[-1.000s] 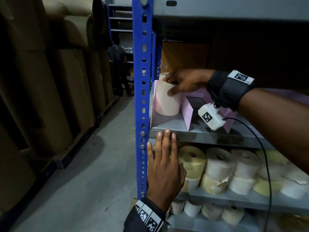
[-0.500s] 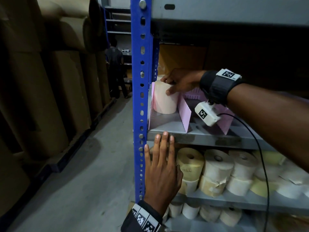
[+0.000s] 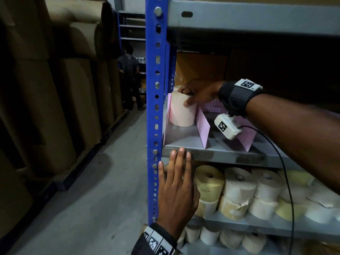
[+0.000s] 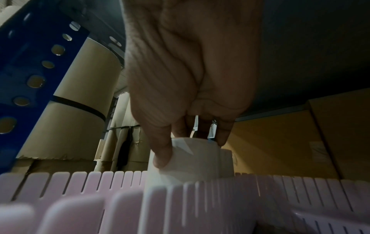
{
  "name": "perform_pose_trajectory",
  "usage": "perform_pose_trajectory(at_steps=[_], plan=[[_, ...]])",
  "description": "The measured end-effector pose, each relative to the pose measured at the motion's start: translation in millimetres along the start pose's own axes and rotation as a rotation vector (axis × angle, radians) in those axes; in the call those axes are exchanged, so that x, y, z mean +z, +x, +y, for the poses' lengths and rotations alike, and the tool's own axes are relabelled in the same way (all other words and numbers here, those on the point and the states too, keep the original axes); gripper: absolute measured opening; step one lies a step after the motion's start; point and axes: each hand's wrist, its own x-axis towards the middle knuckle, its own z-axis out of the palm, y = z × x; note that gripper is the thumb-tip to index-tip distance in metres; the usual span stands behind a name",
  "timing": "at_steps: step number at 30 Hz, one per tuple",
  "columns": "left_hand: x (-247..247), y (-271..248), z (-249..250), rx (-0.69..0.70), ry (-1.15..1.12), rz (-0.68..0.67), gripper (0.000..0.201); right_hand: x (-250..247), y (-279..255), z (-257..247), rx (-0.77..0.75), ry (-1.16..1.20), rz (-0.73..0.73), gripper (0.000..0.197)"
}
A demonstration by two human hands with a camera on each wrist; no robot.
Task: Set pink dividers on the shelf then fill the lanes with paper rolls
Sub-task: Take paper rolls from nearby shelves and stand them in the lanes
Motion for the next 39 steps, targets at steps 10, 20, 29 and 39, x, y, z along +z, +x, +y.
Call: perform_pose_trajectory(at_steps=[10,20,29,39], plan=[[-35,0,0,0.029,0.031,-0.179,0.090,-8,-13,-8,0.109,-0.055,0.023,0.050],[-116,-17,0,-0.002,-0.400,-0.036,0.075,-18,-174,-53,-0.055,0.049,0.329,0.036],[-117,-82,44,0.019,-0.748,0.005,0.057,83,-373,-66,0.288,0.169,0.360,0.036],[-106,-84,190,0.247,-0.920,-0.156,0.051,118,-546,6,0.628,0.217,0.473,0.040]])
